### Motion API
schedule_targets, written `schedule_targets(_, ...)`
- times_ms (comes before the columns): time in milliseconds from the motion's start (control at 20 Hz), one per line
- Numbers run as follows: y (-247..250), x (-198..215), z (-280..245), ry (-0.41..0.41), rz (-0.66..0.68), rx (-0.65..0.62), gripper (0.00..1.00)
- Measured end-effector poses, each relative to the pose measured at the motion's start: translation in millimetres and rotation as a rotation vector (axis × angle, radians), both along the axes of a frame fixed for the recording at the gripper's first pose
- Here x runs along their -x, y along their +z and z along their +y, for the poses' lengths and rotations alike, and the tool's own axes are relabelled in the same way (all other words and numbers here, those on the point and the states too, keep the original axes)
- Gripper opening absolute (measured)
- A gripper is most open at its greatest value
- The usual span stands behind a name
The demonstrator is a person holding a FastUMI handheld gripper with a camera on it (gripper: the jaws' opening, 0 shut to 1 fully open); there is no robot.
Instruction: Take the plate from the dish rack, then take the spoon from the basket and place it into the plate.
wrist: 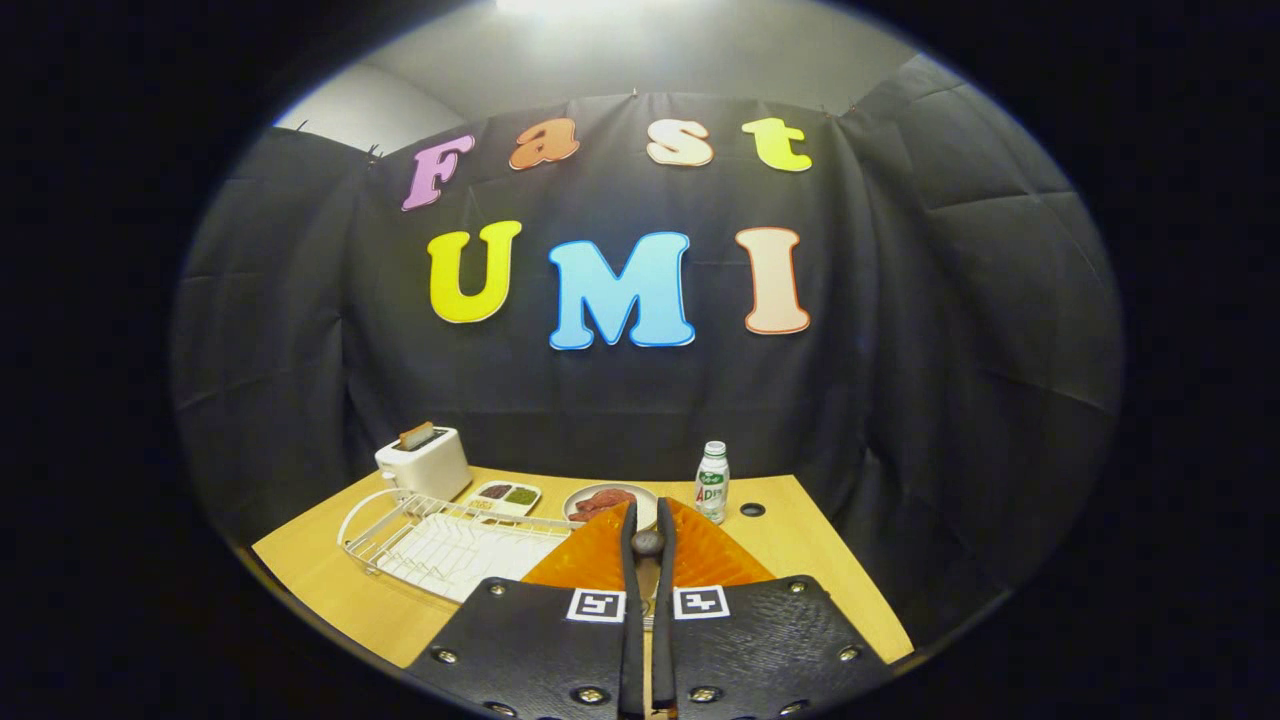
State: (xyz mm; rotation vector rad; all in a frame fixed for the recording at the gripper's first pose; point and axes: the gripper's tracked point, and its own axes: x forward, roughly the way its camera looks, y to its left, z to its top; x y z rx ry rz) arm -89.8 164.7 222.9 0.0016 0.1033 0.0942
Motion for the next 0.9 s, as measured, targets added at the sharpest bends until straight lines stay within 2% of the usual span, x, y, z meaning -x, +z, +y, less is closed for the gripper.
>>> schedule_targets(450,-81,11,70,0.134,0.169,-0.034,0.03)
schedule_targets(900,-136,5,139,0.264,0.278,-0.03,0.03)
